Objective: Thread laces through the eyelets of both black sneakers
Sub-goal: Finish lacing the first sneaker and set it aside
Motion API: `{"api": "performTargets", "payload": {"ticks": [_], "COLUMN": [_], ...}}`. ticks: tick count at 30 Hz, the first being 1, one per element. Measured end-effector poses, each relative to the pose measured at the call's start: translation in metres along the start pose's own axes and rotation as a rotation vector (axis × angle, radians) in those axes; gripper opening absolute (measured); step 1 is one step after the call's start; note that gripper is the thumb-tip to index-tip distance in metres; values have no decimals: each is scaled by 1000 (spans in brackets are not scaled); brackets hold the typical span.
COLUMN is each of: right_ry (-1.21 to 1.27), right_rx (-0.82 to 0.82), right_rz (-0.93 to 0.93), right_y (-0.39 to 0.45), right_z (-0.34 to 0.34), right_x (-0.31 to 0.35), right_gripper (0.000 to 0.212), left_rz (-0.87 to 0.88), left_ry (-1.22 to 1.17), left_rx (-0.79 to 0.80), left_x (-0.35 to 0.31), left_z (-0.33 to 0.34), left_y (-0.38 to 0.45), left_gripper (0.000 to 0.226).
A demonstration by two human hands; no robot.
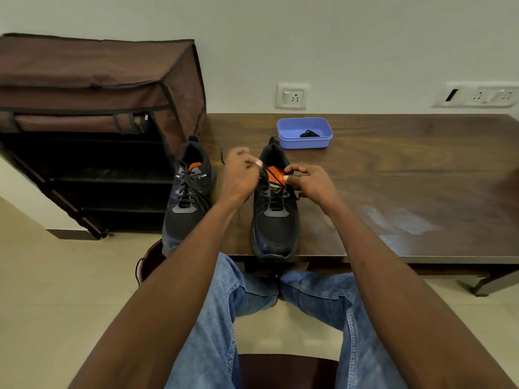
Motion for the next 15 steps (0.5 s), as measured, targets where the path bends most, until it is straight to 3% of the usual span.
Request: {"api": "performTargets", "payload": {"ticks": [3, 6, 8, 10, 13, 15], "right_ry": [-14, -21, -6, -2, -13, -12], "right_rx": [-14, -11, -3, -1, -8, 0], "right_rz": [19, 17, 20, 19, -3, -16], "right_y": [3, 3, 2, 2, 1, 0], "right_z": [0, 3, 3, 2, 2, 3], "right_x": [-4, -3, -1, -1, 0, 1], "right_gripper": [16, 17, 18, 18, 14, 14], "left_rz": [-120, -261, -204, -35, 165, 208], "left_ry": [-78, -16, 92, 200, 365, 492], "left_rx": [-309, -346, -246, -73, 239, 372], "left_x": [24, 41, 31, 16, -1, 1], "left_z": [-39, -47, -37, -16, 26, 45], "left_y": [8, 2, 0, 3, -3, -8], "left_gripper": [23, 20, 33, 45, 31, 28]}}
Point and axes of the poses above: each hand's wrist, its own y-axis towards the middle knuckle, its own z-axis out of the palm, x = y × z, the point moved 8 cm from there along y, towards the middle knuckle, and after that the axes turned 3 degrees about -y, right-handed, at the moved point
